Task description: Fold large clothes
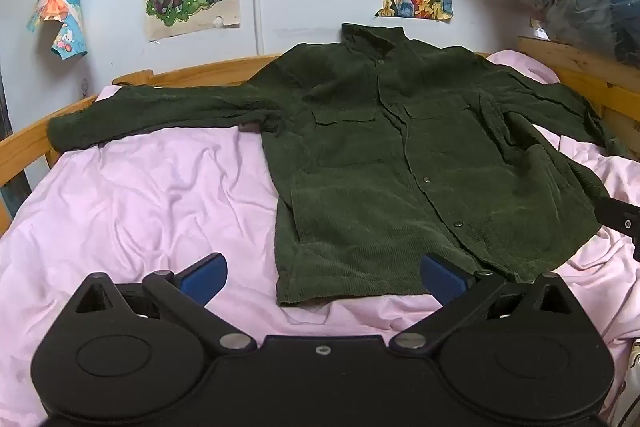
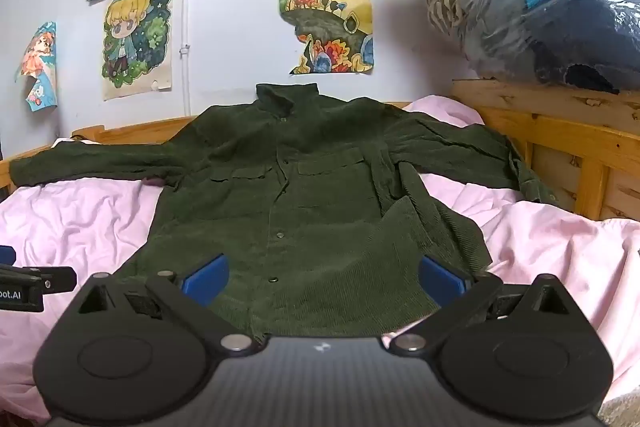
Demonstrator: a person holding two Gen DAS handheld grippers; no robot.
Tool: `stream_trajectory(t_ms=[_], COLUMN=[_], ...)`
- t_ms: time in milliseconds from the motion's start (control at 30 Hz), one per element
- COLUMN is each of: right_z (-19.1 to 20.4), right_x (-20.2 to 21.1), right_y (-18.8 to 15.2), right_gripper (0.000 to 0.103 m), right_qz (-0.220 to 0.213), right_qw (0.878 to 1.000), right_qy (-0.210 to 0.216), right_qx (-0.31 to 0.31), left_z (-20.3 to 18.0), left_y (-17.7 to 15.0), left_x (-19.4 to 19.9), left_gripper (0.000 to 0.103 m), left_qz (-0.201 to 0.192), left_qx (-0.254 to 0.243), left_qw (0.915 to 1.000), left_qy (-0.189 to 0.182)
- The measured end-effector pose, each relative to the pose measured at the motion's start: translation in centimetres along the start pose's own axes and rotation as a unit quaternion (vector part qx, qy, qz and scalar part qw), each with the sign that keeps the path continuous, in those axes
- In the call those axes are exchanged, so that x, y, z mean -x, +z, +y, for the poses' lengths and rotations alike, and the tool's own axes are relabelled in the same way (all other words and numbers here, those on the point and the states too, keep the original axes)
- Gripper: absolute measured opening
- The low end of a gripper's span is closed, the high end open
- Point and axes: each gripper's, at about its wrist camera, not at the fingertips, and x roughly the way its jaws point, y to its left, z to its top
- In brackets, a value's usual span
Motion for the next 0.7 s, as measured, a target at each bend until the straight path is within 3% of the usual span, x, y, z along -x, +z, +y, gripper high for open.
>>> stream_trajectory(t_ms=[700], right_z=[0.62], right_x=[-0.22], right_y=[0.08], right_gripper=[0.103], right_qz=[0.001], right_qw=[1.0], right_qy=[-0.001], right_qx=[0.005], left_z=[-0.16], left_y=[-0.05], left_x=[0.02], left_gripper=[0.103], left_qz=[-0.006], left_qx=[-0.003], left_qw=[1.0], left_qy=[-0.002])
